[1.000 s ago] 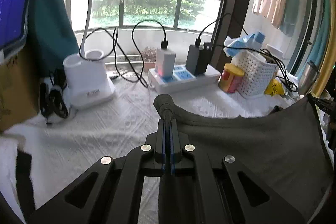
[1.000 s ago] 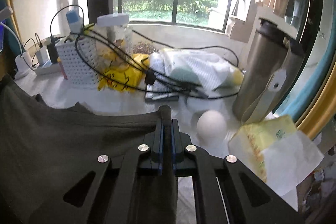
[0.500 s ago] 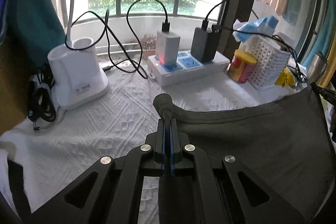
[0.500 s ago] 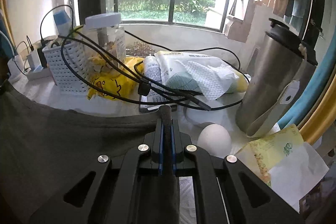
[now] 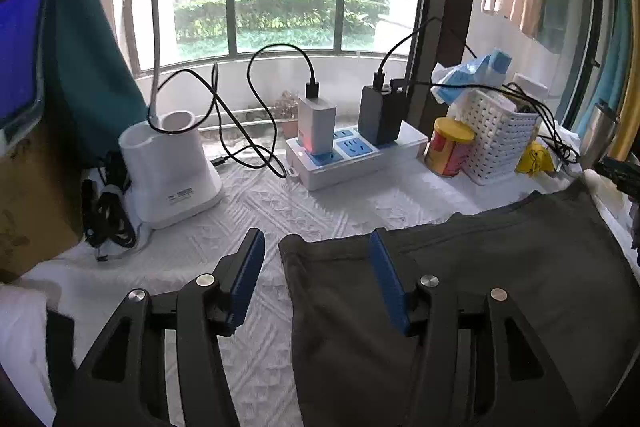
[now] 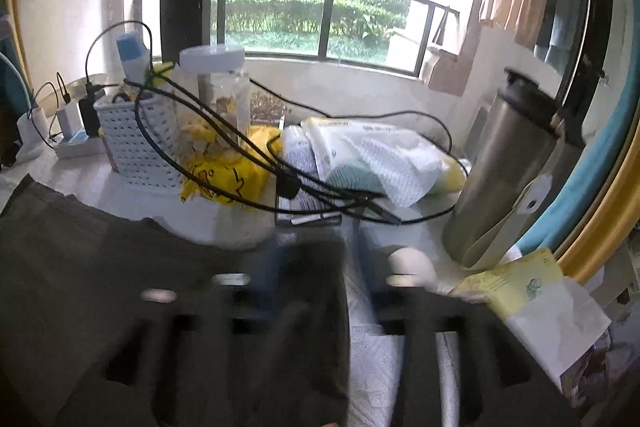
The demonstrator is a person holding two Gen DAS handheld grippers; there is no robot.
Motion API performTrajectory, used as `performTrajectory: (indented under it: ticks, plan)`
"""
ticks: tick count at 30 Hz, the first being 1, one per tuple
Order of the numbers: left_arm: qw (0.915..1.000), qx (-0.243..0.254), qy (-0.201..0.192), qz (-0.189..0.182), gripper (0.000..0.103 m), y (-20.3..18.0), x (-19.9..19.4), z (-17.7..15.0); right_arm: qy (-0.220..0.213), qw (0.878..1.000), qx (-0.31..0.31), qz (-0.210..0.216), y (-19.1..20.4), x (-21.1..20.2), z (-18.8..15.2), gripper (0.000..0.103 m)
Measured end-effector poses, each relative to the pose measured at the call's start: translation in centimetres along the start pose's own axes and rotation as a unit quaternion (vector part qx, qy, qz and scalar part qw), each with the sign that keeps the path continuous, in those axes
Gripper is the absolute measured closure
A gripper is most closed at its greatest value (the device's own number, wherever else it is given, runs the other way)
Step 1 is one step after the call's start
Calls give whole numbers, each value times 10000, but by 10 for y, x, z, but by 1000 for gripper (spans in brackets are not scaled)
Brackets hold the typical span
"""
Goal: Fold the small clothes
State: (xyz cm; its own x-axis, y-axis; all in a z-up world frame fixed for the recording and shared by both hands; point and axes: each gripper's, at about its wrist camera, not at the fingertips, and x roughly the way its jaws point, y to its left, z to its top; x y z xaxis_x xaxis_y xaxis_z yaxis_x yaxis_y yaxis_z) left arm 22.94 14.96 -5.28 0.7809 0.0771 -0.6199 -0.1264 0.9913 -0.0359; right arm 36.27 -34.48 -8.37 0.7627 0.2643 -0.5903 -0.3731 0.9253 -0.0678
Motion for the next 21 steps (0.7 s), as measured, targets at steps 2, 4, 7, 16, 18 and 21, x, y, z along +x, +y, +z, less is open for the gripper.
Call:
performTrajectory:
  ticks: [2, 4, 7, 16, 18, 21]
  plan:
    - [9999, -52, -69, -55, 42, -1, -9, -2, -101, 9999, -51, -47, 2, -8, 2, 10]
    - [9998, -96, -121, -93, 40, -2, -17, -5, -131, 9999, -67, -28, 4, -16, 3, 10]
    - [9995, -167, -133, -213, 40, -5, -30, -10, -157, 9999, -25, -63, 5, -29, 3, 10]
    - [9974, 599, -125, 373, 40, -49, -66, -36, -174, 9984, 402, -364, 13, -73, -11, 10]
    - [9971, 647, -291, 259, 40, -57, -76, -46, -140, 9987, 434, -237, 18, -82, -16, 10]
    - [9976, 465, -451, -245, 40, -63, -89, -58, -57, 9986, 460, -244, 24, -94, -26, 10]
